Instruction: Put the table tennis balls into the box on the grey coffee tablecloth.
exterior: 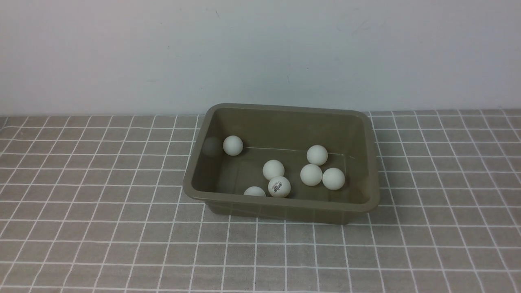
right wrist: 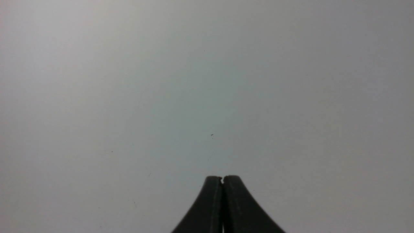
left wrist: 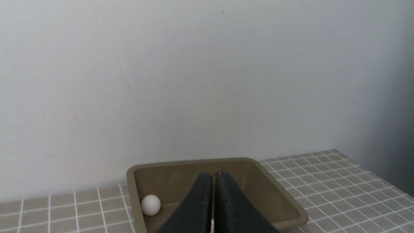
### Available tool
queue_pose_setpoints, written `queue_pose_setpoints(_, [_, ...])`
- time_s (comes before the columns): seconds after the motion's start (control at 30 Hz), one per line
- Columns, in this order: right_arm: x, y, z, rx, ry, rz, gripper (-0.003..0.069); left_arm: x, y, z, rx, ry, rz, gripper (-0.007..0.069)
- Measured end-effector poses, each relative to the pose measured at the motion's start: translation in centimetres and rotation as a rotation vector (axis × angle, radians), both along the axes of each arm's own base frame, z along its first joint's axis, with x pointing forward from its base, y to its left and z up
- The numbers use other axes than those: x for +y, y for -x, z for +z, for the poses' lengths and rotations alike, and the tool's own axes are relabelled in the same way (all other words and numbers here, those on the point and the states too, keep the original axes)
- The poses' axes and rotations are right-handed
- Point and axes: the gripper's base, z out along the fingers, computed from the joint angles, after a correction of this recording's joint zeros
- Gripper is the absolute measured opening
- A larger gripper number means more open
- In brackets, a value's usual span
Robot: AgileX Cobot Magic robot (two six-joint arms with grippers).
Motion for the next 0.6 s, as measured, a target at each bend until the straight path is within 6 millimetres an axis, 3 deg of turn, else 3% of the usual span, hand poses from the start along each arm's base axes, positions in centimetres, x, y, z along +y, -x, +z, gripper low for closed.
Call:
queue_pose_setpoints(0.3, [0.0, 0.0, 0.0, 0.001, 0.0, 0.0, -0.0015, 0.3, -0.9, -2.2, -0.079, -0.153, 0.07, -0.0004])
queue_pose_setpoints(0.57, [0.0, 0.0, 0.0, 0.001, 0.0, 0.0, -0.0015, 0.6, -3.1, -6.6, -0.024, -0.21, 0.168, -0.0004])
queue_pose_setpoints(0.6, [0.0, 0.0, 0.0, 0.001, 0.0, 0.0, -0.0015, 0.8, -3.5, -7.8, -0.001, -0.204, 0.213, -0.0004])
